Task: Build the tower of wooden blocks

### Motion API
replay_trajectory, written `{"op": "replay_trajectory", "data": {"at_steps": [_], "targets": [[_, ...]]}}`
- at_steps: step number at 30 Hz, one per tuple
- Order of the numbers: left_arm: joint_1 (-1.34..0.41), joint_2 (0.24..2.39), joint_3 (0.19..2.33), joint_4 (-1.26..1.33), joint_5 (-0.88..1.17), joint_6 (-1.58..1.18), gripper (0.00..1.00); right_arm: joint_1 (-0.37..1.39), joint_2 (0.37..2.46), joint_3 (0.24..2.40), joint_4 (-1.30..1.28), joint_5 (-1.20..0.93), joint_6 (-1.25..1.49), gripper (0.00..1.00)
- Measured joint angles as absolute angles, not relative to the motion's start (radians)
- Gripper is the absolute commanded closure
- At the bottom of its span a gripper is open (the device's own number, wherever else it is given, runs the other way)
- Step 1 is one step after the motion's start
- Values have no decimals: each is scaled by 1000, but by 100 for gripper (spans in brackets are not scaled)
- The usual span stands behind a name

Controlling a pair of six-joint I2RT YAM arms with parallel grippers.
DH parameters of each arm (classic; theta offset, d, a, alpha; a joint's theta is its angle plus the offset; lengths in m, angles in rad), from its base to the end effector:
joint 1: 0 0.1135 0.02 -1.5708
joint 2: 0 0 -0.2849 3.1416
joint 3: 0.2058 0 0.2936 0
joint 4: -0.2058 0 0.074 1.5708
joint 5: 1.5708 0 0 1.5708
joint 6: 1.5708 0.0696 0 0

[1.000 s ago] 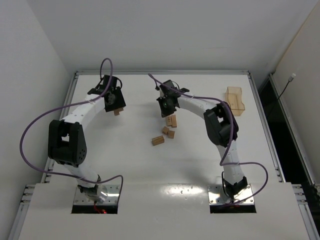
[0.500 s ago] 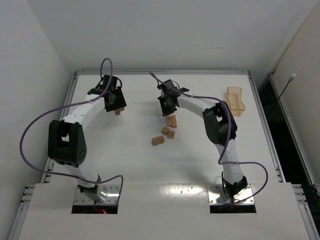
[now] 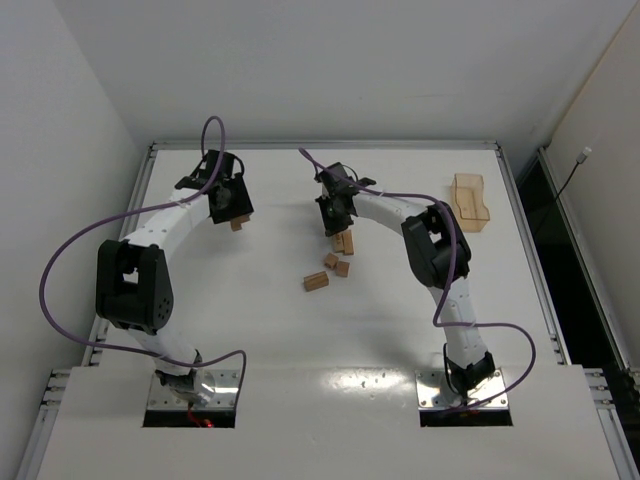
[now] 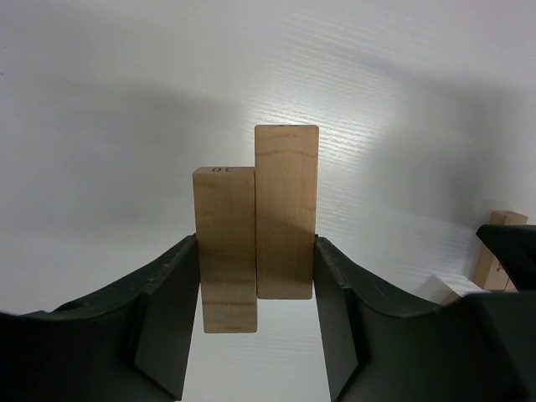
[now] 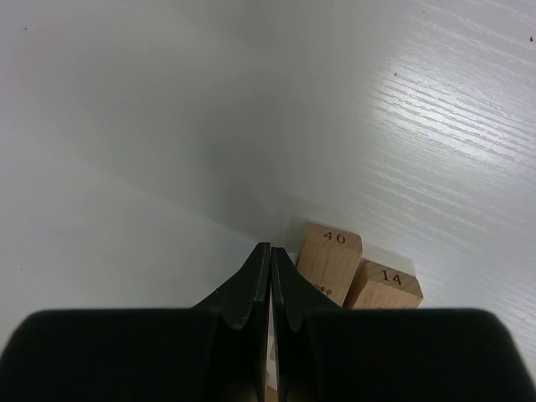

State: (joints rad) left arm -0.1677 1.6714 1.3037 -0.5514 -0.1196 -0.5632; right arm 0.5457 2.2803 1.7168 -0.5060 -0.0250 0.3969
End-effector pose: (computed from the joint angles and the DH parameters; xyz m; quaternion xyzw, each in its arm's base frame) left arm 0.4206 -0.0628 0.2359 -0.2045 0.9235 -0.0613 0.3187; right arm 0.4689 0.2867 0.1009 -0.0751 0.9658 0.1234 0.2155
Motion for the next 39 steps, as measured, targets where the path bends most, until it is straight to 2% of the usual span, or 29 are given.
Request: {"op": "replay_trajectory", "data": {"at_steps": [22, 30, 33, 34, 35, 38, 39], "targets": [[-168, 1672, 1304, -551, -99, -564, 100, 546, 2280, 1715, -503, -24, 388, 100], [-168, 1672, 1304, -551, -90, -564, 100, 554, 2280, 1839, -490, -52, 323, 99], [-168, 1672, 1304, -551, -84, -564, 100, 554, 2271, 1865, -470, -55, 266, 69], [-168, 1672, 1304, -551, -83, -564, 100, 554, 2263, 1864, -473, -54, 244, 69], [-168, 1672, 1304, -551, -81, -564, 100, 554, 2254, 1857, -472, -52, 219, 58], [-168, 1672, 1304, -551, -78, -564, 100, 549, 2207, 1805, -472, -28, 160, 35], [-170, 1672, 1304, -551, -76, -564, 100, 546, 2185, 1781, -474, -23, 145, 34]]}}
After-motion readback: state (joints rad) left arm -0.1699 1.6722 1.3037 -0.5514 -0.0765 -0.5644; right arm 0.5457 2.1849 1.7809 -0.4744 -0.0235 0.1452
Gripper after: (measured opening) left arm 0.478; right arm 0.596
